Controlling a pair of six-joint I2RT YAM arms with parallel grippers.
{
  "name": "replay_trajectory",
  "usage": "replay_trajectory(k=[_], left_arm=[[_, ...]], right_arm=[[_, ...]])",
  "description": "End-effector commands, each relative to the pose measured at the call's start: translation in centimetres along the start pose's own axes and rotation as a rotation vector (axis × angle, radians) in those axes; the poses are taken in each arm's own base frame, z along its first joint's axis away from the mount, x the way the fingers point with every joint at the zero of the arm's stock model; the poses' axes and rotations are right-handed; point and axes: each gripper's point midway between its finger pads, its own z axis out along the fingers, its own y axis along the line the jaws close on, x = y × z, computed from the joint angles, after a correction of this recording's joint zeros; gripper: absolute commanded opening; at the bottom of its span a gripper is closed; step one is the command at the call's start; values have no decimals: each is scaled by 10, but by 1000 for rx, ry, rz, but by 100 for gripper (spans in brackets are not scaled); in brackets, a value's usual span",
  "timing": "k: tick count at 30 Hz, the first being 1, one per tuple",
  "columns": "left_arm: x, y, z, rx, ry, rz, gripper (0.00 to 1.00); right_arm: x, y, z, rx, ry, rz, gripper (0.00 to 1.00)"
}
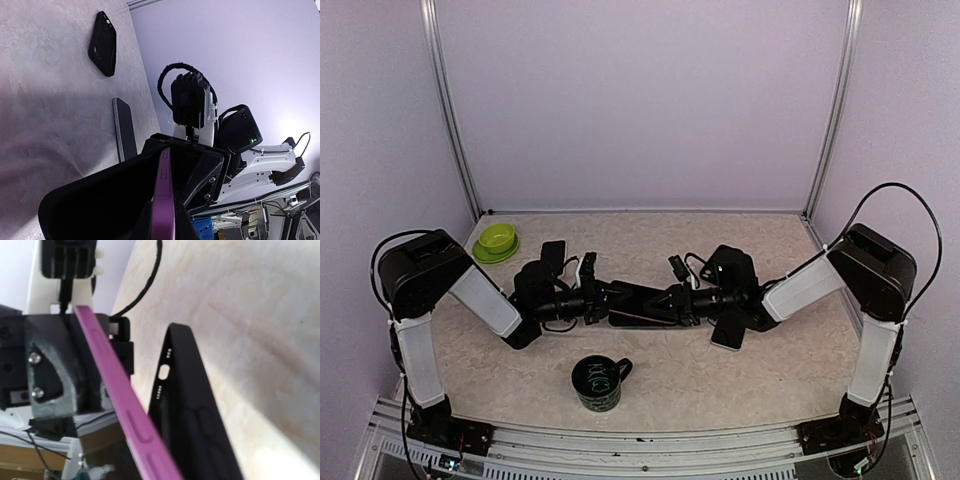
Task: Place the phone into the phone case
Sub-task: Pass from the left arm to the right
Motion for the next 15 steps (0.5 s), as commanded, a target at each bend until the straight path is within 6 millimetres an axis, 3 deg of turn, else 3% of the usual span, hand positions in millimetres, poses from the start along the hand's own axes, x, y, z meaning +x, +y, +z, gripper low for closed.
replay_trajectory(k=[1, 9, 15], left_arm=[[0, -14, 7, 53, 11, 20, 0], [1, -12, 7, 56, 12, 13, 2], [0, -11, 6, 59, 12, 8, 11]], right_arm=[[2, 20, 1, -87, 5, -76, 40], [-2, 33, -6, -145, -9, -91, 33], [-5, 41, -11, -173, -14, -102, 26]])
